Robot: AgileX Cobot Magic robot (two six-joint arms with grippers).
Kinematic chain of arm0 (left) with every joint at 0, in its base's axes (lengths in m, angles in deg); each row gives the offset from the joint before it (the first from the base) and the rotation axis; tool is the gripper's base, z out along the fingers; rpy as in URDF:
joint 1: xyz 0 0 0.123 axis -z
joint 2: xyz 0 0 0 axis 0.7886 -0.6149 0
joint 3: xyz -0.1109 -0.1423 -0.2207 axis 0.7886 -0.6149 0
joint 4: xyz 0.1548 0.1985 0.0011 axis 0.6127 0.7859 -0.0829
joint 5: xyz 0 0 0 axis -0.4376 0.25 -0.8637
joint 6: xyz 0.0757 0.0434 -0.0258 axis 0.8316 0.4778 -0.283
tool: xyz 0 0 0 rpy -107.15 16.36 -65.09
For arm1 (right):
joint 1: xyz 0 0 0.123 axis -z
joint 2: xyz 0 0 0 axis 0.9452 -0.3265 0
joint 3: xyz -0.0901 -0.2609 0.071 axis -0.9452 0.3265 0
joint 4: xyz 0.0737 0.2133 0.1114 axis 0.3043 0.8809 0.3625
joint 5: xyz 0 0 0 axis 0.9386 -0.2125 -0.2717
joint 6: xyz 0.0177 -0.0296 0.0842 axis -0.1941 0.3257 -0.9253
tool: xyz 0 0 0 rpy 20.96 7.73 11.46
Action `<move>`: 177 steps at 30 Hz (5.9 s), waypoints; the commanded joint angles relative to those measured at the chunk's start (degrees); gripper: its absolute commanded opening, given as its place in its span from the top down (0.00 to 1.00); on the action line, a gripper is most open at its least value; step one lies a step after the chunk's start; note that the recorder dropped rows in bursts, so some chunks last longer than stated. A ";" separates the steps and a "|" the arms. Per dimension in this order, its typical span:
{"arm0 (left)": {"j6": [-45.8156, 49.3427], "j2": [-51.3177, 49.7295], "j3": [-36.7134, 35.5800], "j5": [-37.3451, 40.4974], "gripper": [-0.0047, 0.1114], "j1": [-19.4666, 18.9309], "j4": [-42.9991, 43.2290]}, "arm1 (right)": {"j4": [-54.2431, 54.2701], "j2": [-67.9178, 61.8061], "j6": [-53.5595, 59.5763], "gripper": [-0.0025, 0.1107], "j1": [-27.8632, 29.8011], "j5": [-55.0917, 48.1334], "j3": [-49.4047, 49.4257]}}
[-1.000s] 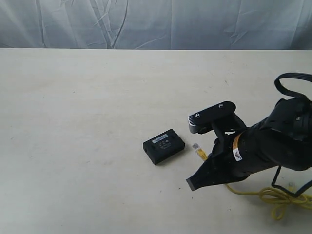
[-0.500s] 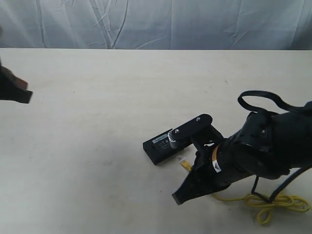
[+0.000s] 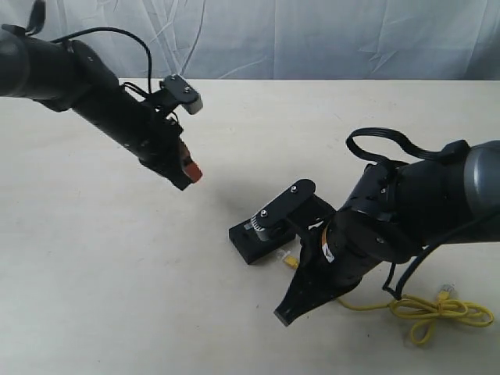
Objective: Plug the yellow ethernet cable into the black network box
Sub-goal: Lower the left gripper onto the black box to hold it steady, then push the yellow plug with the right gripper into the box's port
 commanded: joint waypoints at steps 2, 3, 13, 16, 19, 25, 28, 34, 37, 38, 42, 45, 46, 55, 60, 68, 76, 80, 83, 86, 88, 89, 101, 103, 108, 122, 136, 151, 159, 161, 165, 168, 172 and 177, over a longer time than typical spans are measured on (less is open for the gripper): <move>6.20 -4.90 4.43 3.78 0.96 1.43 -6.62 | -1.12 -0.09 3.05 0.98 -0.17 0.75 -0.28; 6.09 -5.30 4.68 3.78 0.96 1.72 -6.75 | -1.11 -0.09 3.05 0.98 -0.17 0.88 -0.28; 7.66 -8.18 4.67 2.50 0.96 6.44 -10.47 | -1.11 -0.09 3.19 0.98 -0.17 3.08 -0.28; 7.53 -8.69 4.67 3.79 0.96 6.43 -10.60 | -0.68 -0.09 3.19 0.98 -0.17 2.84 -0.17; 7.43 -8.98 4.67 5.82 0.96 6.43 -10.32 | -0.70 -0.09 3.67 0.98 -0.17 2.04 -0.05; 7.43 -8.98 4.67 9.93 0.96 6.43 -10.53 | -0.41 -0.09 4.81 0.98 -0.17 3.22 -0.05; 7.43 -8.98 4.67 10.30 0.96 6.43 -10.53 | -0.41 -0.09 6.89 0.98 -0.17 1.76 -0.05; 7.43 -9.27 4.67 8.12 0.96 6.43 -11.29 | -0.41 -0.09 11.28 0.98 -0.17 3.44 -0.05; 8.30 -10.53 4.67 8.54 0.96 6.43 -14.02 | -0.41 -0.63 12.10 0.98 -0.17 2.85 -0.05; 9.40 -11.10 4.67 9.88 0.96 6.43 -15.14 | -0.41 -1.01 12.12 0.98 -0.17 2.86 -0.05; 10.24 -11.84 4.56 11.32 0.96 6.43 -15.24 | -0.29 -1.93 12.12 0.98 -0.17 4.90 -0.05; 10.24 -11.84 4.56 11.45 0.96 6.43 -15.23 | -0.05 -1.93 11.81 0.98 -0.17 5.41 -0.05; 10.24 -11.84 4.56 11.45 0.96 6.43 -15.23 | 0.08 -1.93 11.49 0.98 -0.17 5.31 -0.05; 9.54 -11.84 4.56 11.68 0.96 6.43 -14.75 | -0.45 -1.93 4.20 0.98 -0.17 4.93 -0.05; 8.41 -11.84 4.56 11.89 0.96 6.43 -14.66 | -0.67 -1.93 0.23 0.98 -0.17 4.69 -0.05; 8.08 -11.84 4.56 14.36 0.96 6.43 -15.13 | 0.04 -1.93 -2.88 0.98 -0.17 7.16 -0.05; 5.62 -11.84 4.56 14.71 0.96 6.43 -15.47 | 3.67 -1.93 -3.46 0.98 -0.17 10.16 -0.05; 3.69 -11.84 4.56 13.60 0.96 6.43 -14.91 | 5.35 -1.93 -3.46 0.98 -0.17 6.12 -0.05; 3.54 -11.84 4.56 13.11 0.96 6.43 -14.75 | 5.35 -1.93 -4.55 0.98 -0.17 3.86 -0.05; 0.44 -11.84 4.56 10.87 0.96 6.43 -14.27 | 5.35 -1.93 -5.60 0.98 -0.17 1.73 -0.05; -0.58 -11.84 4.56 10.30 0.96 6.43 -14.20 | 5.35 -1.93 -7.33 0.98 -0.17 1.50 -0.05; -0.71 -11.84 4.56 10.27 0.96 6.43 -14.20 | 5.35 -1.93 -7.72 0.98 -0.17 1.85 -0.05; -0.69 -11.84 4.56 10.90 0.96 6.43 -14.20 | 4.72 -1.93 -7.33 0.98 -0.17 7.90 -0.05; -0.69 -11.84 4.56 10.90 0.96 6.43 -14.20 | 4.72 -1.93 -7.04 0.98 -0.17 8.33 -0.05; -0.69 -11.84 4.56 10.88 0.96 6.43 -14.06 | 4.60 -1.93 0.87 0.98 -0.17 4.82 -0.05; -12.16 -9.80 4.56 11.23 0.96 4.78 -2.52 | 5.06 -1.93 5.70 0.98 -0.17 5.53 -0.05; -11.26 -11.02 4.27 17.17 0.96 4.89 -2.46 | 6.25 -4.40 6.09 0.98 -0.17 7.45 -0.05; -11.10 -11.02 4.27 14.70 0.96 4.78 -2.42 | 6.18 -2.44 6.09 0.98 -0.17 4.92 -0.05; -10.57 -11.02 4.27 14.70 0.96 4.78 -3.50 | 6.43 -2.44 6.53 0.98 -0.17 6.38 -0.05; -10.57 -11.02 4.27 14.93 0.96 4.78 -3.40 | 6.54 -2.44 8.34 0.98 -0.17 6.52 -0.05; -10.57 -11.02 4.27 15.06 0.96 4.78 -3.40 | 6.57 -2.44 9.64 0.98 -0.17 6.66 -0.05; -10.57 -11.02 4.27 15.06 0.96 4.78 -3.40 | 6.46 -2.44 9.78 0.98 -0.17 6.74 -0.05; -10.57 -11.02 4.27 15.17 0.96 4.78 -3.50 | 6.46 -2.44 12.15 0.98 -0.17 7.68 -0.05; -10.57 -11.02 4.27 15.17 0.96 4.78 -3.50 | 8.61 -2.44 12.03 0.98 -0.17 8.28 -0.05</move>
